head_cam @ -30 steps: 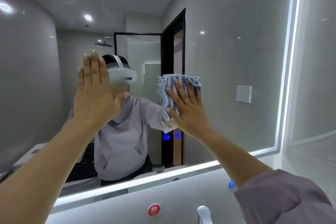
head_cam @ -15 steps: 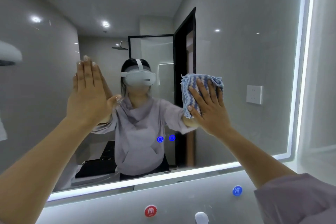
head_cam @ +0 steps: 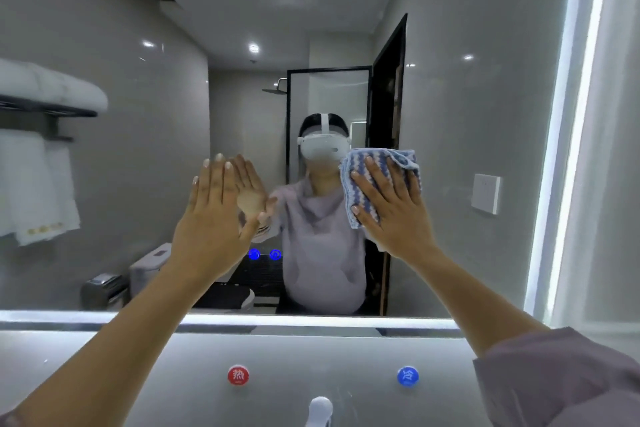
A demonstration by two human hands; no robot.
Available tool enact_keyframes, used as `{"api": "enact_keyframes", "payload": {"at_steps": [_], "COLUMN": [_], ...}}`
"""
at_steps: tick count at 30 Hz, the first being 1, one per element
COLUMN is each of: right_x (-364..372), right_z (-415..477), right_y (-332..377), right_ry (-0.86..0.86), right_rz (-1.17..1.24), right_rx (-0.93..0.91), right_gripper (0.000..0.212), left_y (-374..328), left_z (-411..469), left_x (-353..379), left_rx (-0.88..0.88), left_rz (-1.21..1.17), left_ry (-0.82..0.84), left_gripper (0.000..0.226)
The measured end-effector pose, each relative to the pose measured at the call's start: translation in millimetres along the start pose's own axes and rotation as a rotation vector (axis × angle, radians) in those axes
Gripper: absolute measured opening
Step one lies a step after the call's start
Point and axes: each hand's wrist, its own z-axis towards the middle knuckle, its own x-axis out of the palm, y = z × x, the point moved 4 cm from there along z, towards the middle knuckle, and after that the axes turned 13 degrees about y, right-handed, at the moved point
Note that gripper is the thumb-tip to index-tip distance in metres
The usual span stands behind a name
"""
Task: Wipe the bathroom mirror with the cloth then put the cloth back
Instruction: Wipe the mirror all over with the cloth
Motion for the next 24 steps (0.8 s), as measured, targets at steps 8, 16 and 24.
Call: {"api": "enact_keyframes", "payload": {"at_steps": [8, 16, 24], "right_x": [-9, -10, -7], "right_z": [-8, -11, -9], "right_y": [-24, -53, -62], "right_ry": [0.062, 0.049, 0.001], "right_rz": [0.026, -0.002, -0.069], "right_rx": [-0.019, 0.002, -0.043], "right_gripper": [0.061, 0.060, 0.058], "left_y": [-43, -63, -74], "left_z": [-2, 24, 76], "left_x": [3, 11, 9], "left_rx": [-0.013, 0.100, 0.115], "left_rz": [0.067, 0.115, -0.001], "left_ry": [0.055, 0.033, -0.095], "left_gripper": [0.091, 0.082, 0.091]}}
